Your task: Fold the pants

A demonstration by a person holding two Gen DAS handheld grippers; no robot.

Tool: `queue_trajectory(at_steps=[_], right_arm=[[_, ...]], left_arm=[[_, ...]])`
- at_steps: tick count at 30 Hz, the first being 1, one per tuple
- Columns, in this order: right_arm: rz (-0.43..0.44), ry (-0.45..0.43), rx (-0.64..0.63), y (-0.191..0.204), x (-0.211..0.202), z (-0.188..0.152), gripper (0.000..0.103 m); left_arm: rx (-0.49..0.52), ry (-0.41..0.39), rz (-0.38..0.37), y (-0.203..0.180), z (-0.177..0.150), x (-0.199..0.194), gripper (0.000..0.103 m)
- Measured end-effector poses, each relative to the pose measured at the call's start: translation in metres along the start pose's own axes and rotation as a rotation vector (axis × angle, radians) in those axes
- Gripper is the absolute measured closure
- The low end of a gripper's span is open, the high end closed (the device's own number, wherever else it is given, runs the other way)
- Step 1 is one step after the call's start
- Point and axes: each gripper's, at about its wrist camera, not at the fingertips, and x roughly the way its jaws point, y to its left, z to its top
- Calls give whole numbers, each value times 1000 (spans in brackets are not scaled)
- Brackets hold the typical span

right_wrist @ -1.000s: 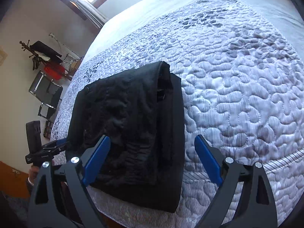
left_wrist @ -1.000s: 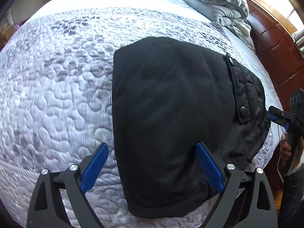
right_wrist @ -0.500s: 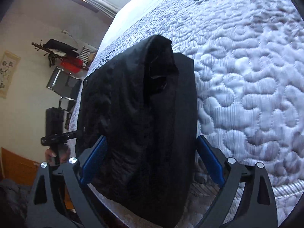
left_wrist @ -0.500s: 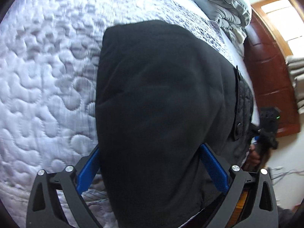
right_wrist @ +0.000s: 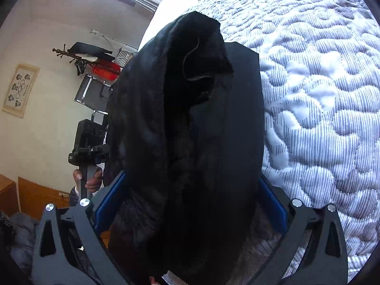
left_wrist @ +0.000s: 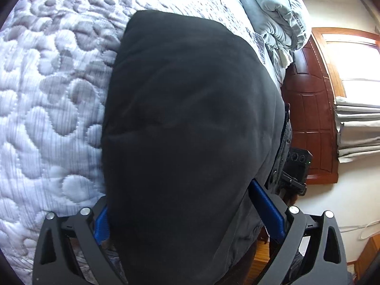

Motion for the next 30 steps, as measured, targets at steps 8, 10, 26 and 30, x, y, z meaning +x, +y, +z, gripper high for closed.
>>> queue_trajectory(at_steps=[8,10,26,30], right_arm=[[-17,-42,-20,16,1,-7,50],[-14,-64,-48,25,0,-7,61],[6,-220,-184,95,-28,13,72],[18,-242,-220,98,-40,42,72]], left_arm=[[15,-34,19,-5,-2,-5,29],[27,-46,18,-7,-3,-8,42],[85,-220,-141,-30,6,-43,79],[120,-277,-149,-45,25,-64,79]])
